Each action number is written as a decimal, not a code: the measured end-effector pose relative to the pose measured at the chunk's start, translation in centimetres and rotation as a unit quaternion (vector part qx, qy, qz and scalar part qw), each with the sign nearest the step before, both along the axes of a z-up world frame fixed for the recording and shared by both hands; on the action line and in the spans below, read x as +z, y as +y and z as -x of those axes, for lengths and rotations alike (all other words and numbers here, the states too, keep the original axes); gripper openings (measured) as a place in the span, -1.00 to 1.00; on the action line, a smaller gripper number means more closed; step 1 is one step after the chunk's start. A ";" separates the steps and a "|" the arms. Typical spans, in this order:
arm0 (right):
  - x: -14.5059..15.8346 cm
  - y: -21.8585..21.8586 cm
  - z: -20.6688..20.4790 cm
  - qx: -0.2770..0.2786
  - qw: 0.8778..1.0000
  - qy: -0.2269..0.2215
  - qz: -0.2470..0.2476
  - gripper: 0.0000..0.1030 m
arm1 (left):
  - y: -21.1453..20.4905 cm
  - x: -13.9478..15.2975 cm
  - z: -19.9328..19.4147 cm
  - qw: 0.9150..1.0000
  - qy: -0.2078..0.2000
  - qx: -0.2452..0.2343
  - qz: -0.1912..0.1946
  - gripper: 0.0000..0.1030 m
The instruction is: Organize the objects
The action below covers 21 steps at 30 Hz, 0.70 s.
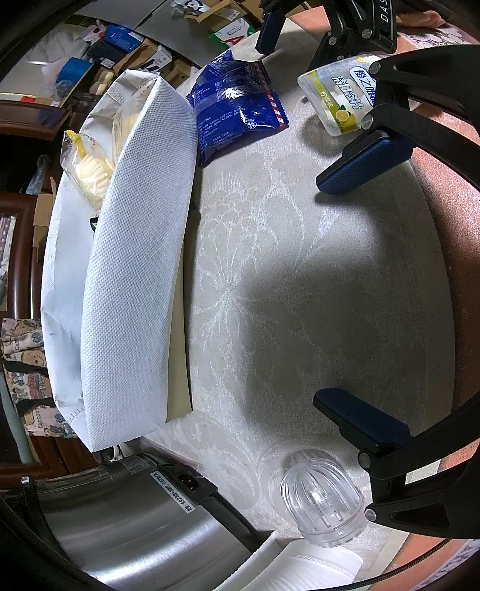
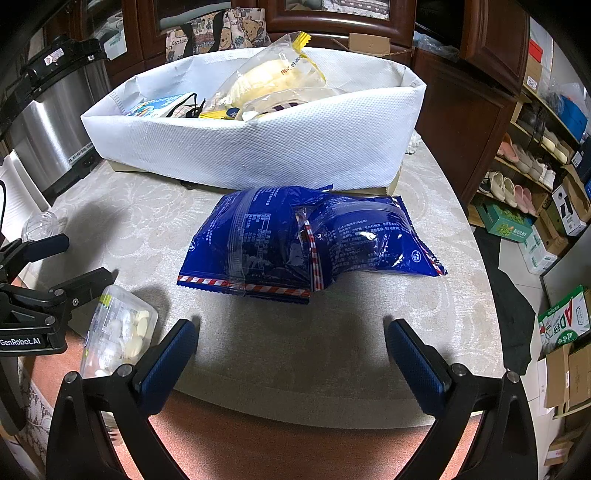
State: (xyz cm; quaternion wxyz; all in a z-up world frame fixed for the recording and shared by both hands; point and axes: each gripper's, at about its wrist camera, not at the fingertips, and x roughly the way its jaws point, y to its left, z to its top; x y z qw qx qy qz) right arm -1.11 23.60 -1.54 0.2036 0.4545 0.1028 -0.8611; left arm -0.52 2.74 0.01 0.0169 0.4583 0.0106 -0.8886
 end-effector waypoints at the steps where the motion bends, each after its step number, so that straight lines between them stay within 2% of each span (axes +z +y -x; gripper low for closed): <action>1: 0.0 0.0 0.0 0.000 1.000 0.000 0.000 1.00 | 0.0 0.0 0.0 1.000 0.000 0.000 0.000 0.99; 21: -0.1 0.0 0.0 0.005 1.000 0.001 0.000 1.00 | 0.0 0.0 0.0 1.000 0.000 0.000 0.000 0.99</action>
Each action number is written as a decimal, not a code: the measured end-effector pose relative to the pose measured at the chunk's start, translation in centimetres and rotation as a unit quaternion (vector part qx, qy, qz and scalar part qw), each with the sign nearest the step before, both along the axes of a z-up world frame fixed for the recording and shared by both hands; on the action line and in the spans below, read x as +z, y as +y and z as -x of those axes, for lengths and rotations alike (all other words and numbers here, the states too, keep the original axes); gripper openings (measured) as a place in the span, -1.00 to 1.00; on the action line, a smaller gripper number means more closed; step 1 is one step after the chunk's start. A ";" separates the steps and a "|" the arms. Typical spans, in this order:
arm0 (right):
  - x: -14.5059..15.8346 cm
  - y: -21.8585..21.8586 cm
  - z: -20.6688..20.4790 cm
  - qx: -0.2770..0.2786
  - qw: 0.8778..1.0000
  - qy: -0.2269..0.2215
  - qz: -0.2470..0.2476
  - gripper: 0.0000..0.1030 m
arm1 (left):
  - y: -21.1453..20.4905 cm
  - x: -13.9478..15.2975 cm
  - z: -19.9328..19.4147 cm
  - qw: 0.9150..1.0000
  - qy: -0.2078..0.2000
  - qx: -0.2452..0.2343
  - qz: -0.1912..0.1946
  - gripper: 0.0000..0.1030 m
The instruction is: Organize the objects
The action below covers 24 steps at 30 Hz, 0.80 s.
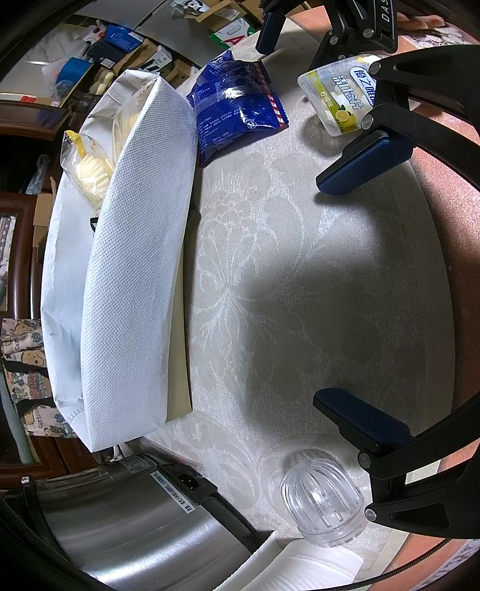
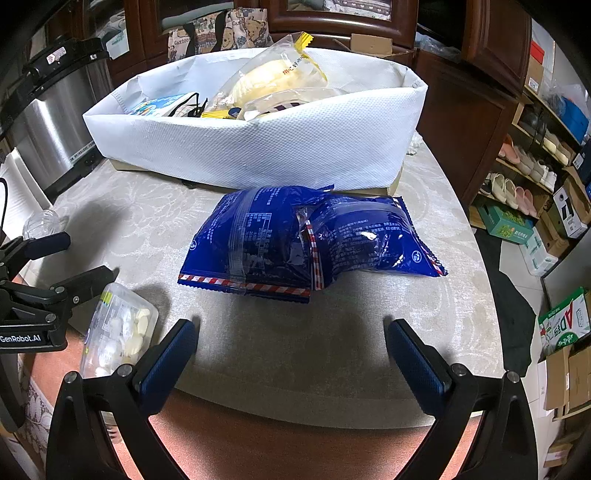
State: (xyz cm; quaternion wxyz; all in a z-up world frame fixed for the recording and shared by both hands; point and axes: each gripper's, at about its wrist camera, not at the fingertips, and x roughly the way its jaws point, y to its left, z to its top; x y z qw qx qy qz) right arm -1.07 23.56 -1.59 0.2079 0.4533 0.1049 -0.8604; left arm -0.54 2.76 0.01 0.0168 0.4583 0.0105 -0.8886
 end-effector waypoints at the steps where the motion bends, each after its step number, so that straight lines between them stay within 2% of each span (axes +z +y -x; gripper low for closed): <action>1: 0.0 0.0 0.0 0.000 1.000 0.000 0.000 1.00 | 0.0 0.0 0.0 1.000 0.000 0.000 0.000 0.99; 24: -0.1 0.2 -0.2 0.002 1.000 0.001 0.001 1.00 | 0.0 0.0 0.0 1.000 0.000 0.000 0.000 0.99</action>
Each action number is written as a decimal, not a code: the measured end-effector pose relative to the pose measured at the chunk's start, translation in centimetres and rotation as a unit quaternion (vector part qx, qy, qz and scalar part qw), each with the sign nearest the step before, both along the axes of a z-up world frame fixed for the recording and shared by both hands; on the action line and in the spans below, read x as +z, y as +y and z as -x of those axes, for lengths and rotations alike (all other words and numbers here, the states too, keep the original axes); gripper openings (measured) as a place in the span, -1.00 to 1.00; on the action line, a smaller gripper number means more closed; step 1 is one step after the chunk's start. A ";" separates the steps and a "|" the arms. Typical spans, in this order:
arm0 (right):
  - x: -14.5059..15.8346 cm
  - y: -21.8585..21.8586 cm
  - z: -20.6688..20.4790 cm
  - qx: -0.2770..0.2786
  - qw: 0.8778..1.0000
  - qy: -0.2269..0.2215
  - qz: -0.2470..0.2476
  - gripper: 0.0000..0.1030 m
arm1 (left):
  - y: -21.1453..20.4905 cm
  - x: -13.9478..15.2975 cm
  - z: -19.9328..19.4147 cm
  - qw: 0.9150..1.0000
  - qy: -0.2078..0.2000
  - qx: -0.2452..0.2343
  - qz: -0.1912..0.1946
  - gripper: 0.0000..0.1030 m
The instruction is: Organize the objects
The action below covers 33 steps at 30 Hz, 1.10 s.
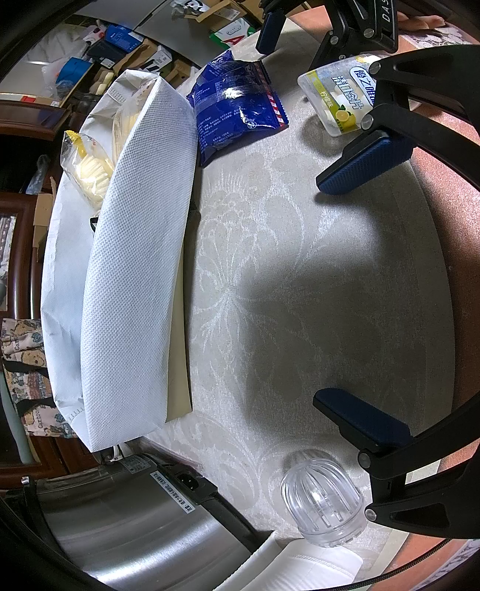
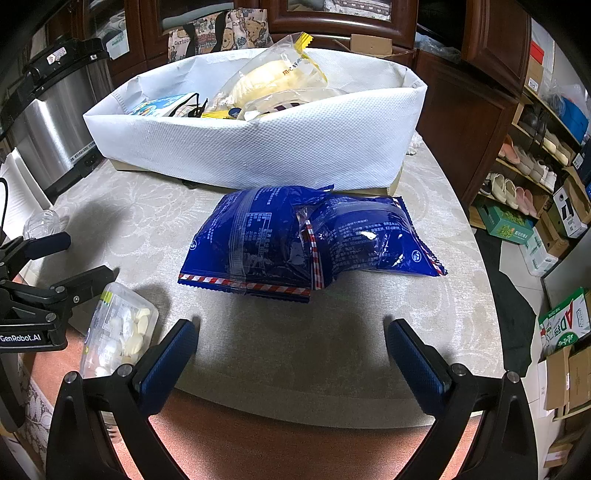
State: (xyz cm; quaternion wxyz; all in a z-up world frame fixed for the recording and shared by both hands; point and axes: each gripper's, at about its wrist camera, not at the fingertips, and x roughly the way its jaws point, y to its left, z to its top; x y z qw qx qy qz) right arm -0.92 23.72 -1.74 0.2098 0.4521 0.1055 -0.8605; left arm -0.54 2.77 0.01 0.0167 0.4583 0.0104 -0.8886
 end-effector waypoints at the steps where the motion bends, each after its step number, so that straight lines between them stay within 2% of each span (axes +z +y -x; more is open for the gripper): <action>1: 0.0 0.0 0.0 0.000 1.000 0.000 0.000 1.00 | 0.0 0.0 0.0 1.000 0.000 0.000 0.000 0.99; 19: 0.0 -0.1 0.0 0.012 1.000 -0.002 0.000 1.00 | 0.0 0.0 0.0 1.000 0.000 0.000 0.000 0.99; 22: 0.2 0.2 0.1 0.019 1.000 -0.008 0.018 1.00 | 0.0 0.0 0.0 1.000 0.000 0.000 0.000 0.99; 23: 0.3 0.5 0.2 0.014 0.999 -0.009 0.031 0.96 | 0.0 0.0 0.0 1.000 0.000 0.000 0.000 0.99; 24: 0.5 0.9 0.2 0.005 0.999 -0.007 0.041 0.82 | 0.0 0.0 0.0 1.000 0.000 0.000 0.000 0.99; 25: 0.6 1.3 0.2 0.002 0.999 -0.002 0.049 0.69 | 0.0 0.0 0.0 1.000 0.000 0.000 0.000 0.99; 27: 1.3 1.9 -0.3 -0.019 0.998 0.024 0.063 0.59 | 0.0 0.0 0.0 1.000 0.000 0.000 0.000 0.99; 29: 2.6 2.2 -1.8 -0.015 0.994 0.077 0.081 0.59 | 0.0 0.0 0.0 1.000 0.000 0.000 0.000 0.99; 31: 3.7 2.0 -3.3 0.019 0.988 0.107 0.106 0.59 | 0.0 0.0 0.0 1.000 0.000 0.000 0.000 0.99; 33: 4.1 1.2 -4.3 0.077 0.983 0.098 0.135 0.59 | 0.0 0.0 0.0 1.000 0.000 0.000 0.000 0.99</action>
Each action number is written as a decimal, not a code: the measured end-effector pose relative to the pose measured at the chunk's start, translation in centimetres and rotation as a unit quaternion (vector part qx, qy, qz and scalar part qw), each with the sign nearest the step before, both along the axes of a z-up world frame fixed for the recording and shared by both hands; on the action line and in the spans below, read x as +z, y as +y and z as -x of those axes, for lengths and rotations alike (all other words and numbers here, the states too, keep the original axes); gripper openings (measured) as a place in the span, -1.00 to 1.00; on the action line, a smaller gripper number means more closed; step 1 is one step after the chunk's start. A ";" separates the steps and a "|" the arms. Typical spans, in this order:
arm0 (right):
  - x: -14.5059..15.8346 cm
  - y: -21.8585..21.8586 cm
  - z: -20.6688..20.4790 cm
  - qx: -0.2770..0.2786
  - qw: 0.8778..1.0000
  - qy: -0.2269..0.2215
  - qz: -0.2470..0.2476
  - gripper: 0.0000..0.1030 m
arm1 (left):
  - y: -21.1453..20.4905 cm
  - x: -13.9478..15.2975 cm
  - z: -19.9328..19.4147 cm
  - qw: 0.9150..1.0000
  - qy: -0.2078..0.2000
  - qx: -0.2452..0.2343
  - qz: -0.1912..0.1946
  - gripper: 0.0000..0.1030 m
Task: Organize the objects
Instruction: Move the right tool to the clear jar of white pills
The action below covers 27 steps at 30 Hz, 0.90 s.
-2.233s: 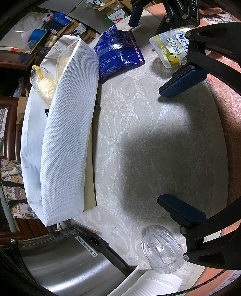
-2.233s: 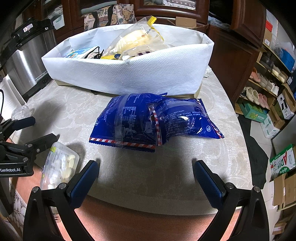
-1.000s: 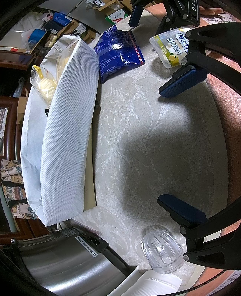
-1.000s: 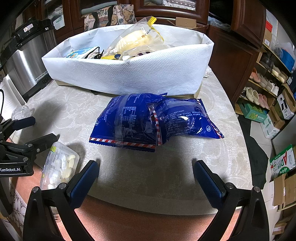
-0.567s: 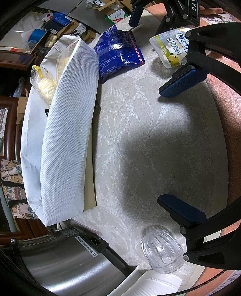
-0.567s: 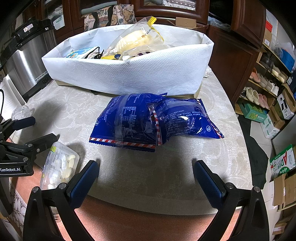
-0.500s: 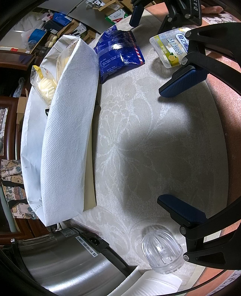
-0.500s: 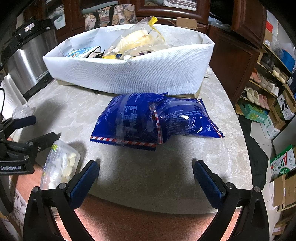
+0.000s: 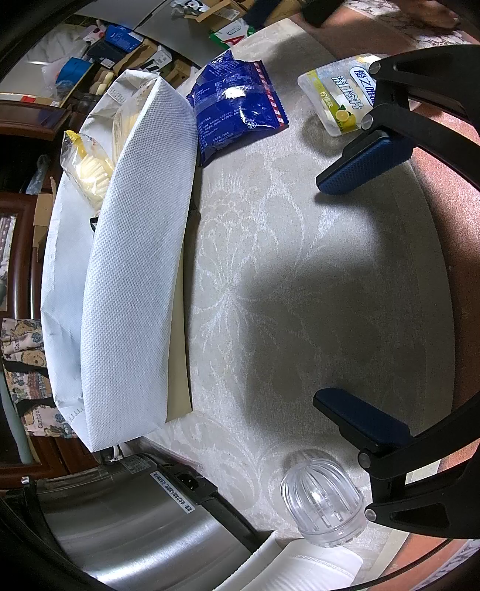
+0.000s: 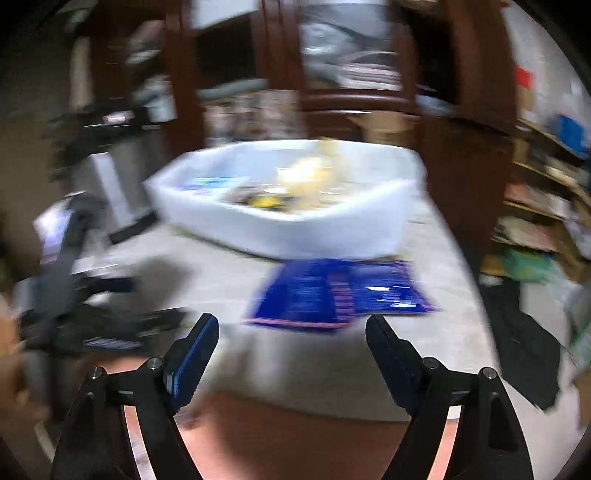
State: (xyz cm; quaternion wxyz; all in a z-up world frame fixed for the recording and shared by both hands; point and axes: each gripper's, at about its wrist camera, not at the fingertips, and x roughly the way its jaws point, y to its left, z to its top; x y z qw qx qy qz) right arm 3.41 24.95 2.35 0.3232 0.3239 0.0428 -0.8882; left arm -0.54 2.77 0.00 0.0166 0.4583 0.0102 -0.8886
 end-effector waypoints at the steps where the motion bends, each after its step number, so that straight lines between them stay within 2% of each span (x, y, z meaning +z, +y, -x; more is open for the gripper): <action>1: -0.1 -0.5 -0.2 0.034 0.999 -0.016 0.008 0.59 | 0.0 0.0 0.0 1.000 0.000 0.000 0.001 0.99; 3: -1.2 -1.8 0.0 0.100 0.992 -0.075 0.009 0.59 | 0.0 0.0 -0.1 1.000 0.000 0.000 0.001 0.99; 5: -3.0 -3.9 0.5 0.123 0.984 -0.126 -0.039 0.60 | 0.0 0.1 -0.2 1.000 0.000 0.000 0.001 0.99; 7: -2.8 -5.1 0.2 0.112 0.987 -0.090 -0.073 0.67 | 0.0 0.1 -0.3 1.000 0.000 0.000 0.001 0.99; 10: -2.9 -6.0 0.5 0.113 0.985 -0.089 -0.090 0.65 | -0.1 0.1 -0.5 1.000 0.000 0.000 0.001 0.99; 15: -2.9 -5.2 1.5 0.087 0.989 -0.100 -0.069 0.63 | -0.1 0.1 -0.5 1.000 0.000 0.000 0.001 0.99; 23: -3.6 -2.4 1.4 0.009 0.993 -0.110 -0.043 0.63 | -0.1 0.1 -0.6 1.000 0.000 0.000 0.001 0.99; 27: -3.6 -1.5 1.4 -0.003 0.993 -0.113 -0.037 0.63 | -0.1 0.1 -0.5 1.000 0.000 0.000 0.001 0.99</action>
